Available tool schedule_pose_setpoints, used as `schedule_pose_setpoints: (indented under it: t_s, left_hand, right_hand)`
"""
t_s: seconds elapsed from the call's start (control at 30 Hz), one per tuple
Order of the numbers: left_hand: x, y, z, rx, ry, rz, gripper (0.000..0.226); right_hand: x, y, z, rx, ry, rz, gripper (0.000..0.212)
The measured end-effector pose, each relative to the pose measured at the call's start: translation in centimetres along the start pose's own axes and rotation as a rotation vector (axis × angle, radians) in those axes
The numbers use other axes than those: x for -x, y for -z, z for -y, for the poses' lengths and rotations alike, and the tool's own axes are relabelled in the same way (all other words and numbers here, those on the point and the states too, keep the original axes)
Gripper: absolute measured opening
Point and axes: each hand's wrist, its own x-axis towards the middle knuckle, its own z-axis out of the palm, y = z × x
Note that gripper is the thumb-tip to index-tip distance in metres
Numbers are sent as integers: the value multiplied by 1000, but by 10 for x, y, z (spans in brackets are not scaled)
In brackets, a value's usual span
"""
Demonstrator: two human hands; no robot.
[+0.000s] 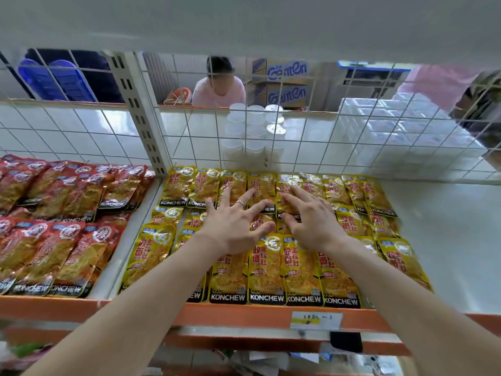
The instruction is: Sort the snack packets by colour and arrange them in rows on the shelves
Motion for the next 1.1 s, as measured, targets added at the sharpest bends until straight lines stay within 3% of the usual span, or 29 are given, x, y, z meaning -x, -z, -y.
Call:
schedule_pose_setpoints:
  t_s: [0.53,0.8,1.1]
  left_hand:
    - [7,0,1,-46,-21,-9,66]
    - [103,-32,38,63,71,-298,74]
    - [116,-46,52,27,100,-249,73]
  right_hand:
    - [-3,0,0,-56,-18,35,60]
    - [78,2,26,46,-51,49,73]
    - [106,-25,51,182,-159,49,83]
